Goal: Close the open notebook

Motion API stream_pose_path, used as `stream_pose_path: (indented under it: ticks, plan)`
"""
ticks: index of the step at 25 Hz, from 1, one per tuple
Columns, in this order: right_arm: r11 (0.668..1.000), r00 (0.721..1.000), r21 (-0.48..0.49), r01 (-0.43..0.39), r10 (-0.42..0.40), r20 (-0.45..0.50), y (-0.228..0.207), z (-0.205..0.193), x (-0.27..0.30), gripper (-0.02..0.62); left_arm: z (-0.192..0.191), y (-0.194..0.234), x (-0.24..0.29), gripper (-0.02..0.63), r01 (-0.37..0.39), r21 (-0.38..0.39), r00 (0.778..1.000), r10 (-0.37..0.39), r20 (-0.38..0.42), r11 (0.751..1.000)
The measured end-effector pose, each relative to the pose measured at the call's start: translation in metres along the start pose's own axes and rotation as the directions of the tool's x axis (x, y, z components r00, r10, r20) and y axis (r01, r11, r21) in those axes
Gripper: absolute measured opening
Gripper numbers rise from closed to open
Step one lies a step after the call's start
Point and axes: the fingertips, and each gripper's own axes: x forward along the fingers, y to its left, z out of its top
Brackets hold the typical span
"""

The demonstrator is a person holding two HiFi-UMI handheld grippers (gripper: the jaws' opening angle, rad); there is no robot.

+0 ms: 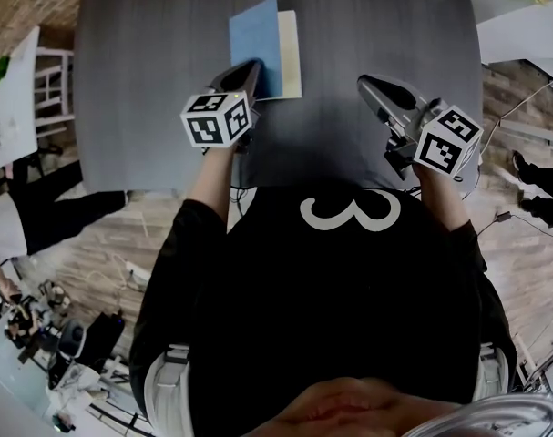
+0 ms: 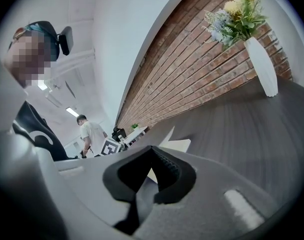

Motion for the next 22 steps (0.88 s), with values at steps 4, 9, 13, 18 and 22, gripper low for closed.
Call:
stream_pose_path:
  ticks: [4, 9, 13, 18, 22]
  plan:
    - [1.0, 1.0, 0.002, -0.006, 0.006, -0.008, -0.003, -0.003, 0.0, 0.002, -0.012, -0.002, 0.01, 0.017, -0.018, 0.039, 0.999, 0.019, -0.042, 0.999]
    - [1.0, 1.0, 0.007, -0.005, 0.005, -0.02, -0.012, -0.007, -0.004, 0.002, -0.023, -0.001, 0.019, 0.017, -0.057, 0.092, 0.994, 0.065, -0.087, 0.994]
    - [1.0, 1.0, 0.017, 0.002, -0.002, -0.025, -0.018, -0.009, -0.01, 0.002, -0.031, -0.004, 0.025, 0.017, -0.092, 0.166, 0.985, 0.114, -0.132, 0.982]
    - [1.0, 1.0, 0.031, 0.005, -0.004, -0.025, -0.025, -0.014, -0.012, 0.002, -0.039, -0.003, 0.029, 0.017, -0.128, 0.238, 0.971, 0.17, -0.166, 0.963]
    - [0.999, 1.0, 0.043, 0.012, -0.011, -0.025, -0.029, -0.017, -0.013, 0.002, -0.04, -0.001, 0.031, 0.017, -0.156, 0.278, 0.964, 0.208, -0.168, 0.948]
